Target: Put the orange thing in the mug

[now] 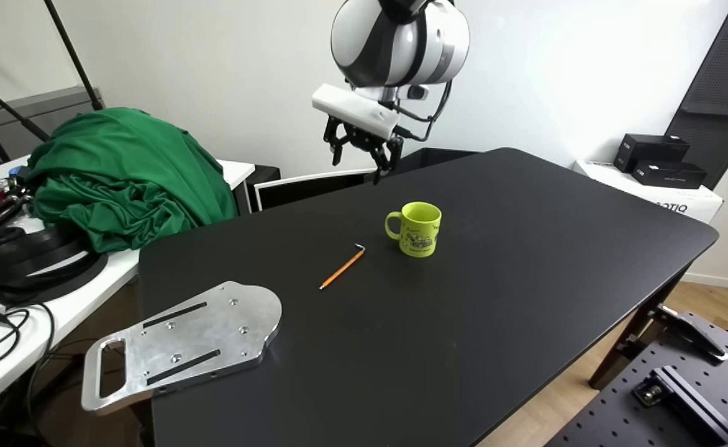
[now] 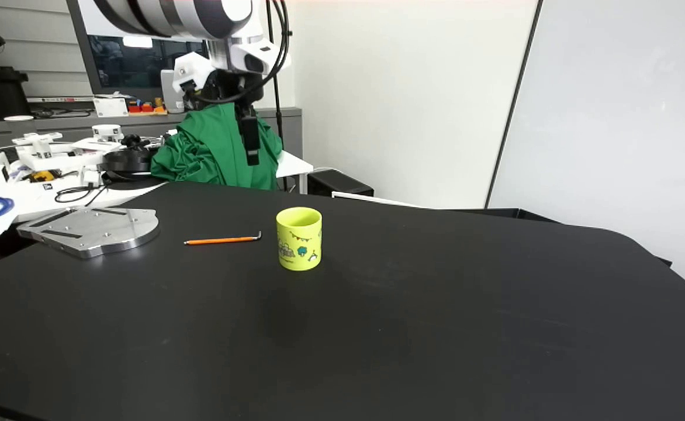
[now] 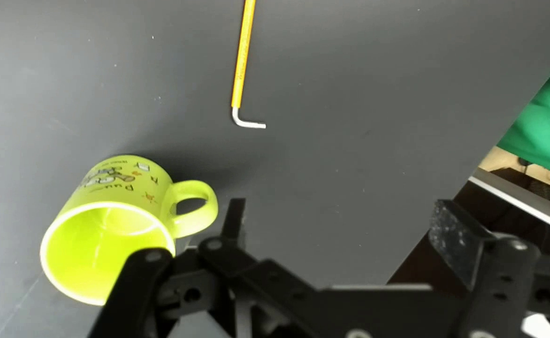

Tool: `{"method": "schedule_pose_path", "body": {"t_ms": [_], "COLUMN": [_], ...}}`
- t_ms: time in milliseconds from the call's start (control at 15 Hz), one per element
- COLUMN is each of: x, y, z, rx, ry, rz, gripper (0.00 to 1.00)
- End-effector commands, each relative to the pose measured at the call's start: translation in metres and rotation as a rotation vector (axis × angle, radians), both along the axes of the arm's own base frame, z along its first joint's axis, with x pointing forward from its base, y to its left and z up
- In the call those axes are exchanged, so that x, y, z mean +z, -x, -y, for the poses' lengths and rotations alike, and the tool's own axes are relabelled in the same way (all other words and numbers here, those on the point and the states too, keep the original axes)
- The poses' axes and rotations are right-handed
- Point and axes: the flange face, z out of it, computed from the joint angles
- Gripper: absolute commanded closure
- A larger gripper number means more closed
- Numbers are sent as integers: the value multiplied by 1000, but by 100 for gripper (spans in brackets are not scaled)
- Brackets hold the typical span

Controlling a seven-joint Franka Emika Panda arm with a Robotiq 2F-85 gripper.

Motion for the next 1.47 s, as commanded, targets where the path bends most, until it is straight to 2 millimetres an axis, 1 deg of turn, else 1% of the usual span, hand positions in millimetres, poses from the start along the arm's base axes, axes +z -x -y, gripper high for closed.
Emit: {"method": "schedule_pose_path", "body": {"t_ms": [0, 67, 133, 200, 333, 867, 1067, 1400], "x": [-30, -35, -30, -37, -41, -39, -60, -103], "y": [-3, -1, 3, 4, 4, 3, 1, 8], "z": [-9, -19, -9, -14, -21, -20, -28, -44], "rx": [-72, 13, -15, 1, 13, 15, 16, 35], "ry": [9, -25, 1, -6, -10, -10, 1, 29], "rz": [-47, -73, -50, -63, -68, -66, -101, -158], "gripper": [0, 0, 0, 0, 0, 0, 0, 0]}}
